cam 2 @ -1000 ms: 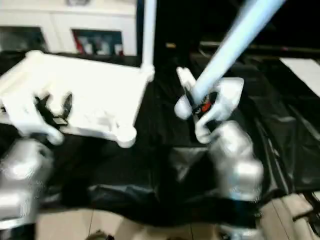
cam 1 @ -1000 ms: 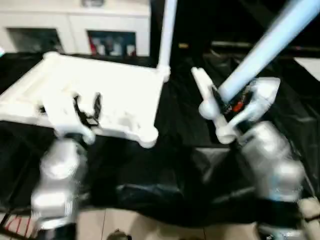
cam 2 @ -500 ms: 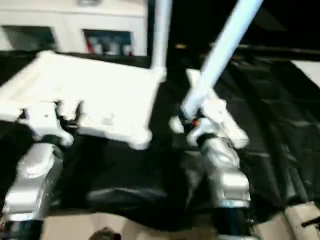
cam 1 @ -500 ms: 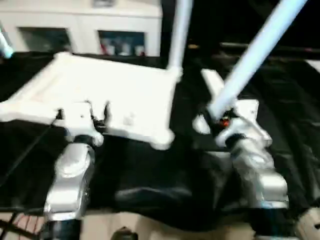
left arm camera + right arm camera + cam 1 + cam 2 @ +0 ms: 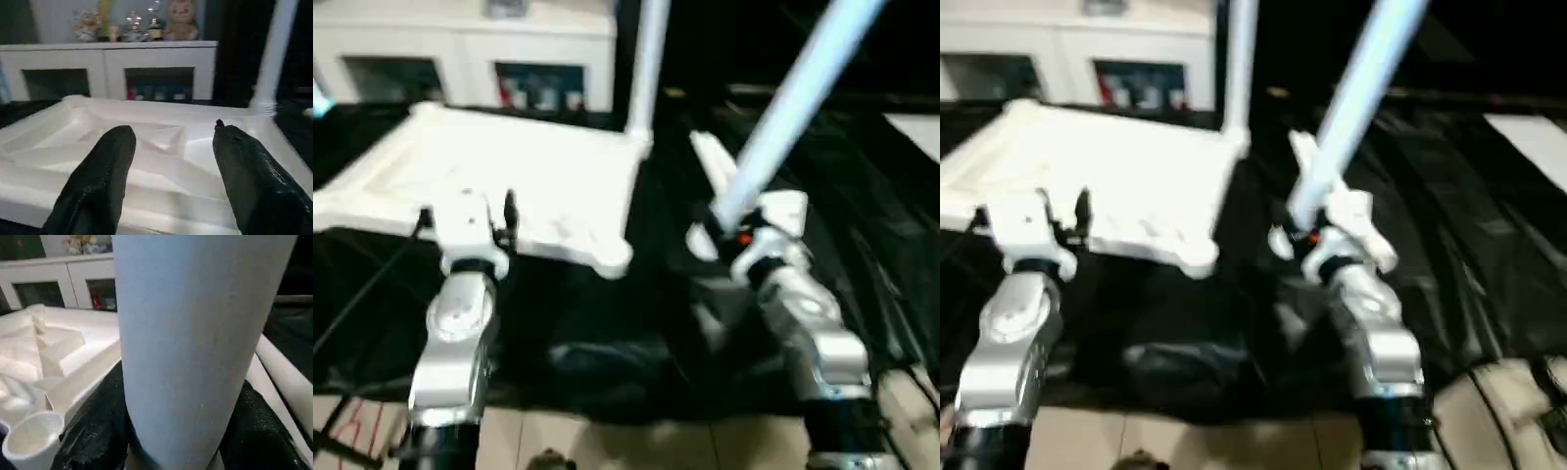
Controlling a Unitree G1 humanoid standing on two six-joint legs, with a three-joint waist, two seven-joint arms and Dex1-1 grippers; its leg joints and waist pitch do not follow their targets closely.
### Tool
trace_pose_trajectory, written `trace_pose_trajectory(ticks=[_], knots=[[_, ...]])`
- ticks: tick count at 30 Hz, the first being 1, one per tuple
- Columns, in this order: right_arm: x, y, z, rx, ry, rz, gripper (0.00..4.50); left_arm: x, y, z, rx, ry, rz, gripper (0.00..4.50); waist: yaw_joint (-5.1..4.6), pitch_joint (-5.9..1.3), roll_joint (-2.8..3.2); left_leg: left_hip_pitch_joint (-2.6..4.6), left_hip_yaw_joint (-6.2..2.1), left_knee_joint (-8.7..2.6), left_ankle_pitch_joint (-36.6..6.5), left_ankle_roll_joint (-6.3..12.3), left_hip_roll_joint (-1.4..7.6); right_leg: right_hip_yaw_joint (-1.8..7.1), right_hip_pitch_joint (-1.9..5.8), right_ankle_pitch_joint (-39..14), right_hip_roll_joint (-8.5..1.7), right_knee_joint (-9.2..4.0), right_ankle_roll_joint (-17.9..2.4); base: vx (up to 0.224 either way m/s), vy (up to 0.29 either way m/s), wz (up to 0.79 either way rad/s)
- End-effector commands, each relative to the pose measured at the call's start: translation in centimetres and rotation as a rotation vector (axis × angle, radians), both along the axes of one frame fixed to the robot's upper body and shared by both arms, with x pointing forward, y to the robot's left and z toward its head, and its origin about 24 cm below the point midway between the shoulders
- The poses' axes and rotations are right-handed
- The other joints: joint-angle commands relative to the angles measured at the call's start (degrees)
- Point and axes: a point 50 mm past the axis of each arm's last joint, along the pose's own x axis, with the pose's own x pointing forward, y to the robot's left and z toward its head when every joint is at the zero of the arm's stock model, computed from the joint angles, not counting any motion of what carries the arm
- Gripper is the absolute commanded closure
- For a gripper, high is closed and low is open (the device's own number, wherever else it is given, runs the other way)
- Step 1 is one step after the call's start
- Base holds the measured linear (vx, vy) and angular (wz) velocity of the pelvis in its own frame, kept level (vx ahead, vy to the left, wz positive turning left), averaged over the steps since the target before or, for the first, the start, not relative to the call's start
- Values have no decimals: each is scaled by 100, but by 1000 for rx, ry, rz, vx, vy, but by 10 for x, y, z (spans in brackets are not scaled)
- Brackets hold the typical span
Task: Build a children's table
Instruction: Pick table leg
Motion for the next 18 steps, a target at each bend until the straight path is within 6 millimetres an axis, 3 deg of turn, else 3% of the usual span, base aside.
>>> trace_pose_trajectory(ticks=[1,2,3,4,5,6,7,8,9,10,11,12,13,14,15,16,17,18], knots=[[1,9,5,-16,-23,51,258,0,-2,7,-18,-36,-19,151,-33,-257,79,236,-161,-531,-2338,-168,359,330,265,-2335,-560,-726,-21,0,0,0],[0,9,5,-17,-24,55,258,0,-2,7,-14,-35,-17,151,-73,-203,85,370,-159,-546,-2999,-173,326,283,260,-2995,-572,-853,-62,0,0,0],[0,10,5,-18,-19,64,258,0,-3,7,0,-31,-24,151,-45,-118,3,45,-321,-658,-3400,-29,173,-11,624,-3907,-778,-904,51,0,0,0],[0,11,4,-18,-15,68,258,1,-4,7,5,-30,-29,151,-59,-34,172,30,-321,-759,-3816,-34,176,-145,637,-4575,-719,-942,174,-21,21,19],[0,11,4,-31,-19,74,258,0,-4,6,7,-27,-30,151,-38,-130,216,-373,-264,-988,-4159,2,140,-171,1164,-4245,-575,-151,-12,-19,22,46],[0,12,4,-41,-22,78,258,0,-5,6,7,-25,-30,151,9,-158,261,-398,-174,-1038,-4128,68,-13,-22,1216,-3278,-319,216,-123,-19,22,46],[0,13,4,-46,-24,80,258,1,-5,5,-3,-20,-29,151,-45,-99,-106,330,-161,-133,-3190,191,-111,156,556,-4969,-1047,-951,-357,22,-17,68],[0,13,4,-46,-24,80,258,1,-5,5,-3,-20,-29,151,-35,37,-89,631,-124,762,-2235,323,-109,78,287,-5972,-1563,-1552,-573,49,-45,80],[0,12,4,-34,-23,71,258,1,-4,5,-14,-19,-31,151,-64,39,-62,-44,-267,1020,-1071,461,-51,285,946,-5980,-1704,-1347,-694,49,-45,80],[0,12,4,-29,-20,67,258,1,-4,5,-14,-18,-31,151,-14,55,73,4,-308,869,-1106,388,107,361,1039,-5803,-1715,-1320,-619,126,7,56],[1,11,3,-20,-14,58,258,1,-5,5,-14,-17,-33,151,39,47,49,468,-220,344,-1870,221,197,250,882,-5042,-1120,-1124,-758,158,45,44],[1,9,3,-19,-9,46,258,1,-5,4,-12,-15,-35,151,38,-111,259,1074,-391,-430,-2343,244,486,-15,645,-3127,-445,-610,-921,158,45,44],[1,9,2,-20,-7,44,258,1,-5,4,-11,-15,-36,151,-246,-229,280,1489,-872,-774,-2958,208,1035,27,177,-1278,-281,231,-557,81,11,40],[2,8,2,-20,-4,39,258,1,-6,4,-7,-11,-42,151,-241,-248,316,1516,-890,-721,-2669,426,1010,38,39,-910,-281,384,-302,121,17,17],[2,6,2,-17,-3,32,258,1,-7,3,0,-10,-54,151,-275,-259,303,1453,-755,-618,-1859,965,818,23,-212,-492,-272,536,70,121,17,17],[2,6,2,-15,-2,29,258,1,-8,3,2,-10,-63,151,-309,-302,248,1461,-732,-579,-1358,1336,779,36,-305,-285,-292,553,185,179,27,-2],[2,4,2,-10,2,22,258,1,-9,3,4,-8,-73,151,-329,-301,163,1390,-509,-569,-526,1807,648,80,-478,233,-351,508,192,175,-15,-1],[3,3,2,-9,2,15,258,1,-11,3,7,-6,-81,151,-381,-310,-23,1274,-202,-425,-148,1749,280,208,-386,911,-452,37,-147,175,-15,-1]])
